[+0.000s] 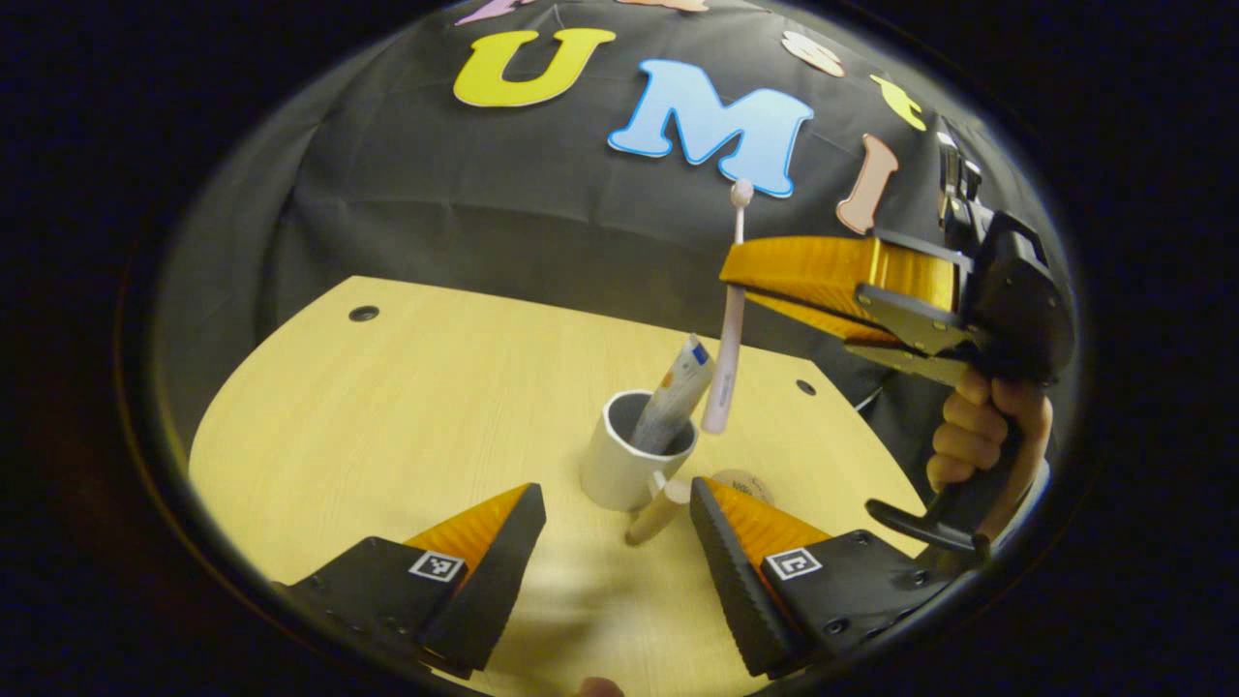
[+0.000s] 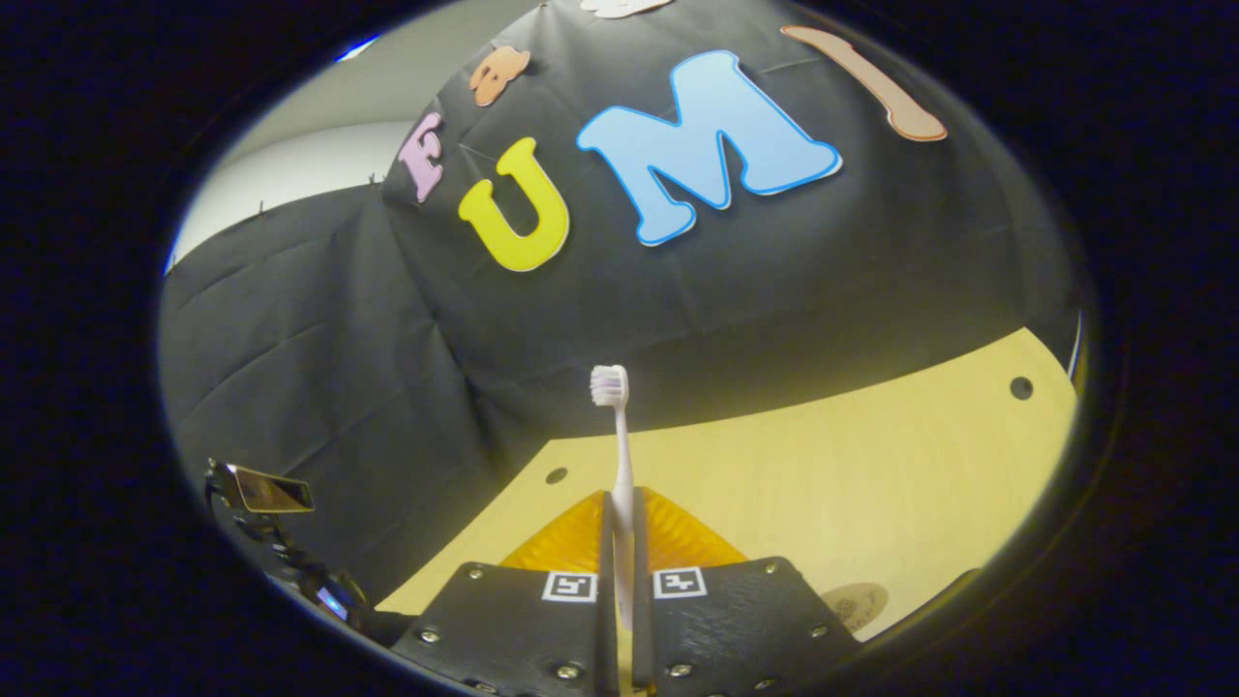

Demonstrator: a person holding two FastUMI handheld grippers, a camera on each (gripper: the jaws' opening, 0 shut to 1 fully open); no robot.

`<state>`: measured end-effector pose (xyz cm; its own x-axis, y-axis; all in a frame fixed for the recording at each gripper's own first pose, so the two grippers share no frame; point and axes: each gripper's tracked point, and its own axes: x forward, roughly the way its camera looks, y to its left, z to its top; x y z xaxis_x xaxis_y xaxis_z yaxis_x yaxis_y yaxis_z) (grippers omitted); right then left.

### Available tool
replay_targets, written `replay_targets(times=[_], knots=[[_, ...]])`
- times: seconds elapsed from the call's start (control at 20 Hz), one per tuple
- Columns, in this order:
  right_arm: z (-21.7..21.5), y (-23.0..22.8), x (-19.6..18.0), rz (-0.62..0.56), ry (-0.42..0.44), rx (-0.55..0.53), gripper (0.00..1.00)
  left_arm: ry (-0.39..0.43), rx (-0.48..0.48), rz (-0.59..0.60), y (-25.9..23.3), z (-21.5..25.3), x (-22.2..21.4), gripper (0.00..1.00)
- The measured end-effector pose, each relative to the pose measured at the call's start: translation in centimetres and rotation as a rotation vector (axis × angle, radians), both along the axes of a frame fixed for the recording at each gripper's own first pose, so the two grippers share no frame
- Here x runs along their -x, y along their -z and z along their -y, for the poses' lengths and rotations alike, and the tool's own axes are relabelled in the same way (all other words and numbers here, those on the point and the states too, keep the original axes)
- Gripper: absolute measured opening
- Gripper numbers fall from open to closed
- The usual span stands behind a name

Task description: Put the toothbrush and toothpaste on the desktop into the cup, then pick up the cup and place it on the coaster on the desktop.

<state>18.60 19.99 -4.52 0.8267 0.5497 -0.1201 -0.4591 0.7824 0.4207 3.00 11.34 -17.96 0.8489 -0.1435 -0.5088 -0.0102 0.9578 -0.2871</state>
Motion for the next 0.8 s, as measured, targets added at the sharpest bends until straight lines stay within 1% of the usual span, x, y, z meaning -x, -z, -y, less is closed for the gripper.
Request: replay_targets(times=[0.05,0.2,0.25,0.3,0.35,0.4,0.55,0.6,0.65,0.75,0.8], knots=[[-0.6,0.2,-0.6,0.013,-0.003,0.013,0.06,-0.01,0.011,-0.011,0.3,-0.4,0.3,0.94],[-1.9,1.1,-2.0,0.051,0.001,0.078,0.06,-0.036,0.025,-0.027,0.6,-1.4,0.7,0.94],[-2.2,1.2,-2.3,0.067,0.004,0.098,0.06,-0.042,0.024,-0.032,0.7,-1.5,0.7,0.97],[-2.5,1.5,-2.8,0.076,0.011,0.119,0.06,-0.044,0.027,-0.037,0.8,-1.7,0.9,0.97],[-2.8,2.0,-2.9,0.081,0.012,0.139,0.06,-0.046,0.03,-0.039,0.9,-1.6,0.8,0.97],[-2.9,2.4,-3.0,0.082,0.014,0.163,0.06,-0.048,0.033,-0.043,0.9,-1.6,0.8,0.94],[-3.0,4.3,-3.3,0.073,0.023,0.247,0.09,-0.051,0.043,-0.053,1.2,-1.5,0.9,0.94],[-2.8,4.4,-3.1,0.074,0.023,0.263,0.09,-0.05,0.046,-0.054,1.2,-1.4,1.0,0.97],[-2.8,4.6,-3.1,0.072,0.023,0.272,0.1,-0.051,0.047,-0.056,1.3,-1.4,0.9,0.94],[-2.8,4.8,-2.7,0.06,0.009,0.277,0.14,-0.05,0.048,-0.057,1.4,-1.3,0.9,0.94],[-2.7,4.8,-2.4,0.053,0.003,0.279,0.15,-0.049,0.048,-0.058,1.4,-1.3,0.9,0.98]])
